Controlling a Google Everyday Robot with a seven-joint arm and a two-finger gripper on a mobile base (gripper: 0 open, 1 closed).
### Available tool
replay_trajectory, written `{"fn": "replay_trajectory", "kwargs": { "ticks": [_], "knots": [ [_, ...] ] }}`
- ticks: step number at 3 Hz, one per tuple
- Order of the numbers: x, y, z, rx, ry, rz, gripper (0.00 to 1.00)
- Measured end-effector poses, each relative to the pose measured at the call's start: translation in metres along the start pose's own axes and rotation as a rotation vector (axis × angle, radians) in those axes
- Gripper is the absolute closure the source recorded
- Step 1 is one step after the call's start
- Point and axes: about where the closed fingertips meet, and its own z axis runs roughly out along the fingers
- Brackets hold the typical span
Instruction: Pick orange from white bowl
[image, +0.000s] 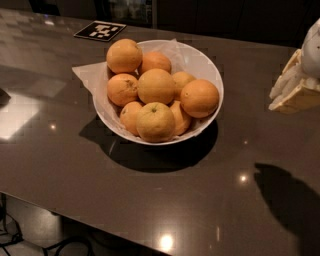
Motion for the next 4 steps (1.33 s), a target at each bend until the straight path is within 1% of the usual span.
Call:
{"fn": "replay_trajectory", "kwargs": {
  "ticks": [1, 2, 4],
  "knots": [
    [0.0000, 0.0000, 0.0000, 0.000, 0.000, 0.000, 0.87],
    [0.0000, 0.0000, 0.0000, 0.000, 0.000, 0.000, 0.87],
    [0.0000, 0.0000, 0.0000, 0.000, 0.000, 0.000, 0.40]
  ]
}}
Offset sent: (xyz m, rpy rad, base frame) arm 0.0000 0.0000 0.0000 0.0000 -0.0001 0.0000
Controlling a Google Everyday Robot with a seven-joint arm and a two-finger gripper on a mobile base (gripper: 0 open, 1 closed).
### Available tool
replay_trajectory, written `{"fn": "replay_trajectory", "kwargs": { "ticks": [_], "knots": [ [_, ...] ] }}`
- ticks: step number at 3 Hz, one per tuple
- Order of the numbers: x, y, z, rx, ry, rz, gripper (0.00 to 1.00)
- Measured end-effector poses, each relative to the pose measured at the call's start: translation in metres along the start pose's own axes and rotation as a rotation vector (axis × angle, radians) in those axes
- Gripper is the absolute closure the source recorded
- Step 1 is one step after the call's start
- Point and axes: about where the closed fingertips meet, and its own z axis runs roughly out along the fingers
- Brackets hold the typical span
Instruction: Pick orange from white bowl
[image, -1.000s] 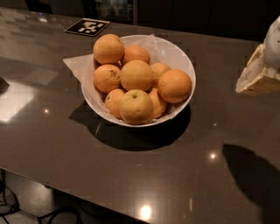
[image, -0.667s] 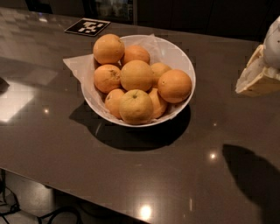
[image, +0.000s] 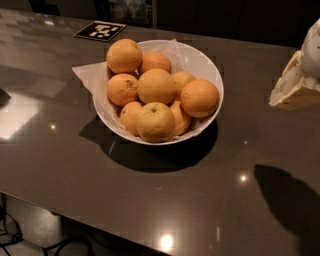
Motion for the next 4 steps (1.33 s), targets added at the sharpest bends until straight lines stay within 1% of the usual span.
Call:
{"fn": "replay_trajectory", "kwargs": {
  "ticks": [1, 2, 3, 4],
  "knots": [
    [0.000, 0.000, 0.000, 0.000, 0.000, 0.000, 0.17],
    [0.000, 0.000, 0.000, 0.000, 0.000, 0.000, 0.00],
    [0.000, 0.000, 0.000, 0.000, 0.000, 0.000, 0.00],
    [-0.015, 0.003, 0.002, -0.006, 0.029, 0.011, 0.00]
  ]
}}
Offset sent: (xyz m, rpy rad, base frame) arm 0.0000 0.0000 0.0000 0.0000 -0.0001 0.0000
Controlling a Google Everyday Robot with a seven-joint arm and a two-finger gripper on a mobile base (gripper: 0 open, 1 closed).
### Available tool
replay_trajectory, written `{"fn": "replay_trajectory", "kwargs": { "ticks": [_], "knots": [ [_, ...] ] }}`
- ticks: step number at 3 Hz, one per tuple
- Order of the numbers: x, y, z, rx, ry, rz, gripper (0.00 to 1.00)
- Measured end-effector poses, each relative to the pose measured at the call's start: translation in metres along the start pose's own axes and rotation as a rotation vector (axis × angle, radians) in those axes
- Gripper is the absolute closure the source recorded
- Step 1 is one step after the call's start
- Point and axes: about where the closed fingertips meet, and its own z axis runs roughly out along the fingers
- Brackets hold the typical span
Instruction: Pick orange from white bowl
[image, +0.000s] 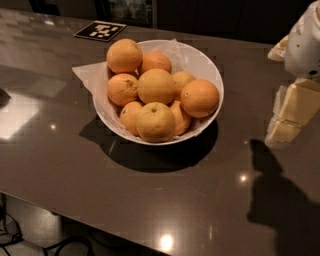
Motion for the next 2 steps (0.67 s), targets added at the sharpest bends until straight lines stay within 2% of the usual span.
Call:
{"fn": "replay_trajectory", "kwargs": {
  "ticks": [2],
  "knots": [
    [-0.051, -0.006, 0.011, -0.046, 0.023, -0.045, 0.00]
  ]
}}
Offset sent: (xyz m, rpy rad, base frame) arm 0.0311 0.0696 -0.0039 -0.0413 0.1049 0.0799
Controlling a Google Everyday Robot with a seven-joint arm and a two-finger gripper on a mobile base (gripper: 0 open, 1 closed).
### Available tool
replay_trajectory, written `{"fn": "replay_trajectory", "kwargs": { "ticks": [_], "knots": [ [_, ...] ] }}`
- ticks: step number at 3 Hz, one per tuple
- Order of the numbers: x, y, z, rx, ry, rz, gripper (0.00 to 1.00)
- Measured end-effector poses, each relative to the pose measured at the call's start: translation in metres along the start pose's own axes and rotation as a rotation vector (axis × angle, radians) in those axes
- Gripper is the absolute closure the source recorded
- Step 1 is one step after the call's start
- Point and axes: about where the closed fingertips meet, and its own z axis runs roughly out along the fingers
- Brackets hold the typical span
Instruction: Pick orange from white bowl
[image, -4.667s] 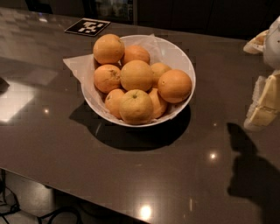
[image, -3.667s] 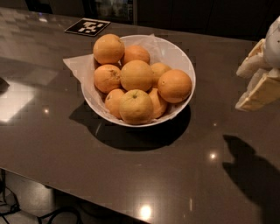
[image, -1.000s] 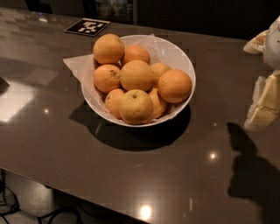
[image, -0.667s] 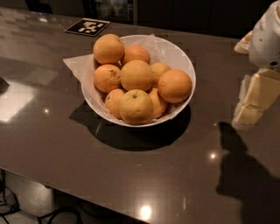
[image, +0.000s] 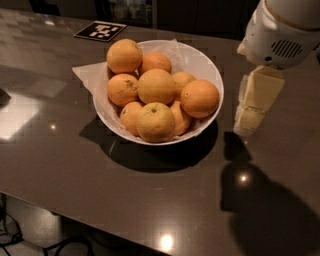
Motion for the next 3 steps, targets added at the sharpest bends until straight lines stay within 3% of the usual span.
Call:
{"fn": "replay_trajectory", "kwargs": {
  "ticks": [2, 3],
  "knots": [
    [-0.025, -0.024, 0.014, -0.032, -0.004, -0.009, 0.00],
    [-0.030, -0.030, 0.024, -0.052, -0.002, -0.004, 0.09]
  ]
}}
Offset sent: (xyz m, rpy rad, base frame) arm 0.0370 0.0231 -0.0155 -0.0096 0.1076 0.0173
